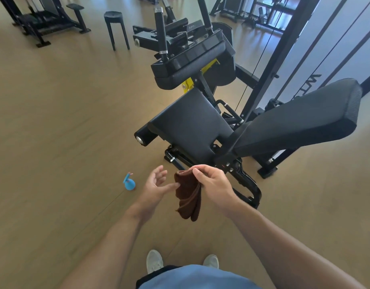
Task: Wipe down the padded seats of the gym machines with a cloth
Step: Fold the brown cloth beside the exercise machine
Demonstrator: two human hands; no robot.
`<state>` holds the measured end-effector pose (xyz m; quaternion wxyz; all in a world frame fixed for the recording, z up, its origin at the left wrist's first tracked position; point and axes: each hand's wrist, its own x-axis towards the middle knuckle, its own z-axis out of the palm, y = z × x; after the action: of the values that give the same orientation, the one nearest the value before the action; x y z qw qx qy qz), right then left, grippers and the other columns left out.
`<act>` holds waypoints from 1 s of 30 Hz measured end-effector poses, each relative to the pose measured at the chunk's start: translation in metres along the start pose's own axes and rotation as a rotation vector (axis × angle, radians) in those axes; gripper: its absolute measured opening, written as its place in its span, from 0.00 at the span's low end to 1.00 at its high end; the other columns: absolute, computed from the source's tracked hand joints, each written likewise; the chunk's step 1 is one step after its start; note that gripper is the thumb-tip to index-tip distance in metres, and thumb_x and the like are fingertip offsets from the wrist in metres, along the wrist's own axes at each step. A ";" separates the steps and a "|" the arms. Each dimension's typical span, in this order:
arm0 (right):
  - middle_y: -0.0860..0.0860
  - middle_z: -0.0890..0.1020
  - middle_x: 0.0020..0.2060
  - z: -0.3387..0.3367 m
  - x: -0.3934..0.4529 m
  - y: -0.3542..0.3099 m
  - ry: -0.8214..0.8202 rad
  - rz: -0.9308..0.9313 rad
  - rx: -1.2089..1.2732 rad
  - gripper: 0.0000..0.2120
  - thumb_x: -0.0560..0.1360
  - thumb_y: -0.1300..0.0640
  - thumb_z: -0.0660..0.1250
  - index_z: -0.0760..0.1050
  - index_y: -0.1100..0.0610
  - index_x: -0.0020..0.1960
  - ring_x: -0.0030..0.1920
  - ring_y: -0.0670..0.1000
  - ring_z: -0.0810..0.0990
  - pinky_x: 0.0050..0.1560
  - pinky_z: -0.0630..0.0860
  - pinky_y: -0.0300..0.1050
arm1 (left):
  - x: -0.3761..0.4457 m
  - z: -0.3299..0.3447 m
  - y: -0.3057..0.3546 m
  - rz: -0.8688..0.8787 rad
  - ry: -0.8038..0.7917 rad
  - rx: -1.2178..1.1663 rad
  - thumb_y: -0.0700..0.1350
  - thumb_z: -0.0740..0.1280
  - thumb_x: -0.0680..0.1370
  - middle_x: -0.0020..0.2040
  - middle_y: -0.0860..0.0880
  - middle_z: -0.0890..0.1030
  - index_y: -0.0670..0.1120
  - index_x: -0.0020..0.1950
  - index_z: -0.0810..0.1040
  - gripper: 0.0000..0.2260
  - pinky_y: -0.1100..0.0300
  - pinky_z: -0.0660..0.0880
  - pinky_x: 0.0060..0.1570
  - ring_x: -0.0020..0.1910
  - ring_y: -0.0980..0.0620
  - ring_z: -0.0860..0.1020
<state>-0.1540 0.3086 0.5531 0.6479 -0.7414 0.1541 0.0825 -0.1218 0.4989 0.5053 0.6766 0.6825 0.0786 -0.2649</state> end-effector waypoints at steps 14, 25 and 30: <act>0.49 0.86 0.43 -0.002 0.043 -0.008 0.063 -0.072 -0.021 0.09 0.84 0.58 0.63 0.82 0.53 0.52 0.49 0.54 0.85 0.56 0.82 0.51 | 0.026 -0.018 0.026 0.080 -0.110 -0.025 0.48 0.76 0.74 0.35 0.53 0.80 0.44 0.46 0.74 0.12 0.66 0.74 0.34 0.36 0.58 0.78; 0.39 0.85 0.40 0.013 0.068 -0.018 0.058 -0.064 -0.245 0.10 0.84 0.54 0.64 0.82 0.46 0.48 0.45 0.41 0.81 0.50 0.77 0.40 | 0.070 -0.043 0.040 0.273 -0.210 0.590 0.40 0.72 0.73 0.40 0.51 0.84 0.51 0.45 0.79 0.06 0.56 0.82 0.38 0.38 0.52 0.83; 0.43 0.85 0.44 0.014 0.085 -0.001 0.038 0.005 -0.348 0.09 0.84 0.53 0.63 0.81 0.47 0.50 0.49 0.44 0.81 0.52 0.78 0.42 | 0.103 -0.034 0.055 0.219 -0.214 0.805 0.35 0.64 0.73 0.36 0.48 0.82 0.51 0.37 0.79 0.12 0.55 0.82 0.36 0.39 0.47 0.83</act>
<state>-0.0728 0.3119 0.5245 0.5065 -0.8435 0.1513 0.0957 -0.0004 0.5021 0.5042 0.3847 0.8651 -0.1746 -0.2706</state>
